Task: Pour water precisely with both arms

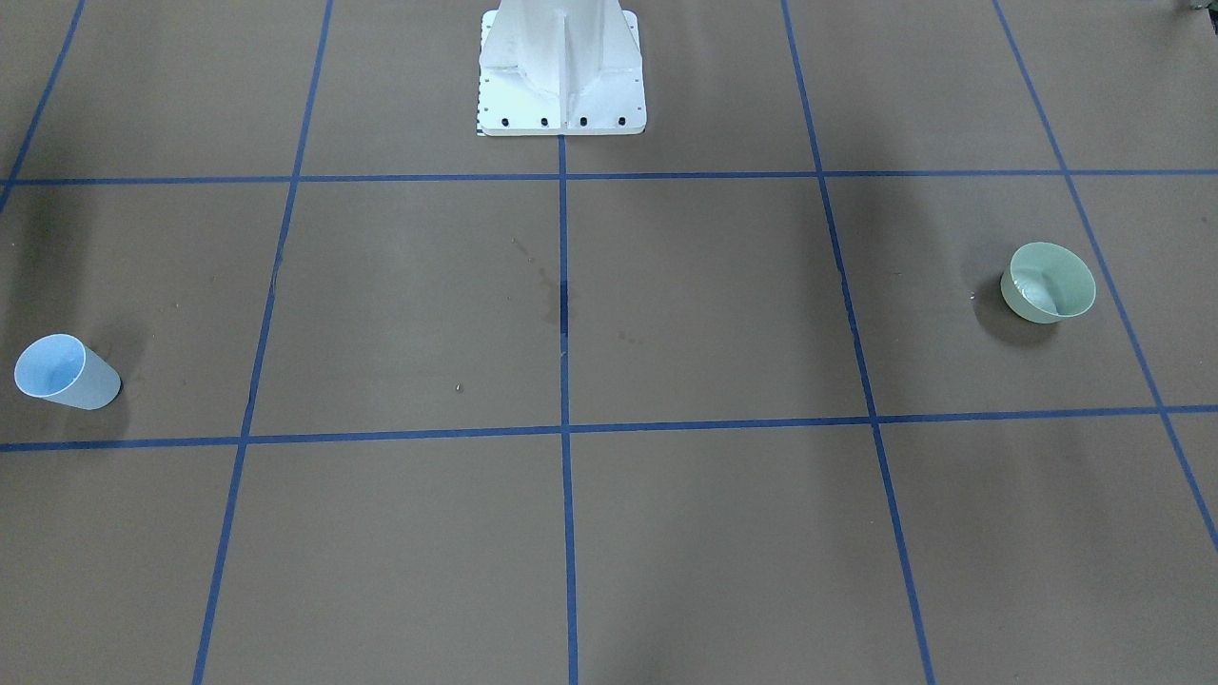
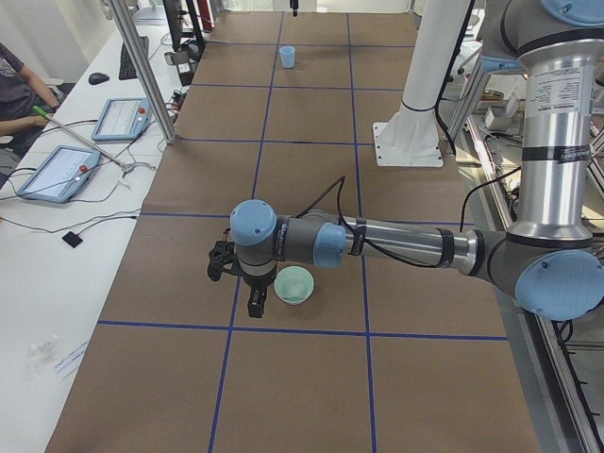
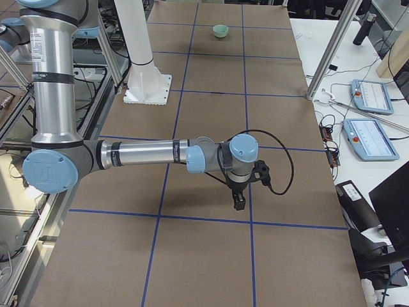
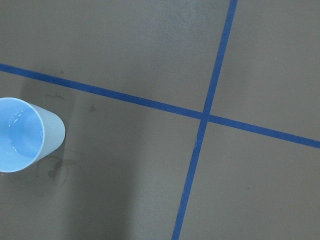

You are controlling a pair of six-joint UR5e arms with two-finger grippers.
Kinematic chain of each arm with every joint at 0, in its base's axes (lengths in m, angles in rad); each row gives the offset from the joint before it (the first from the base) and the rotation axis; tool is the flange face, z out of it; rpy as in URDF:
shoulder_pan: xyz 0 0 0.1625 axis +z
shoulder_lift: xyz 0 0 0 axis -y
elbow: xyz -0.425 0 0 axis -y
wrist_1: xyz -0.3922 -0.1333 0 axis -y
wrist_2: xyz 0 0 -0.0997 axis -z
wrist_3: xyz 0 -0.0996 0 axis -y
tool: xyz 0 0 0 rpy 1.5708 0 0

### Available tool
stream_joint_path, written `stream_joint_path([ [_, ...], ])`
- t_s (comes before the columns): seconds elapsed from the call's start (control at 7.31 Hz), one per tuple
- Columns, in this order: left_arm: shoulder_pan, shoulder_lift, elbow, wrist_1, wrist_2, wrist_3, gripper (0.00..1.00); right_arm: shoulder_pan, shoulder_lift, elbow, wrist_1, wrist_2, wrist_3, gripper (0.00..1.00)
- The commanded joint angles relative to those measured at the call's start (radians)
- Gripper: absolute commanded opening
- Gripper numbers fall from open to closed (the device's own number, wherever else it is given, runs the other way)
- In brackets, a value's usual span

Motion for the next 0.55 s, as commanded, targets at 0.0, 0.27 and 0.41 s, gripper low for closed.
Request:
stream_joint_path([
  [0.0,0.129,0.033,0.004,-0.102,0.004,-0.09,1.0,-0.001,-0.006,0.003,0.003,0.004,-0.005,1.0],
  [0.27,0.225,0.108,0.062,-0.323,0.005,-0.219,1.0,-0.001,-0.006,0.001,0.002,0.033,-0.002,1.0],
  [0.41,0.231,0.105,0.135,-0.402,0.004,-0.255,1.0,-0.006,-0.006,0.001,0.003,0.035,-0.004,1.0],
])
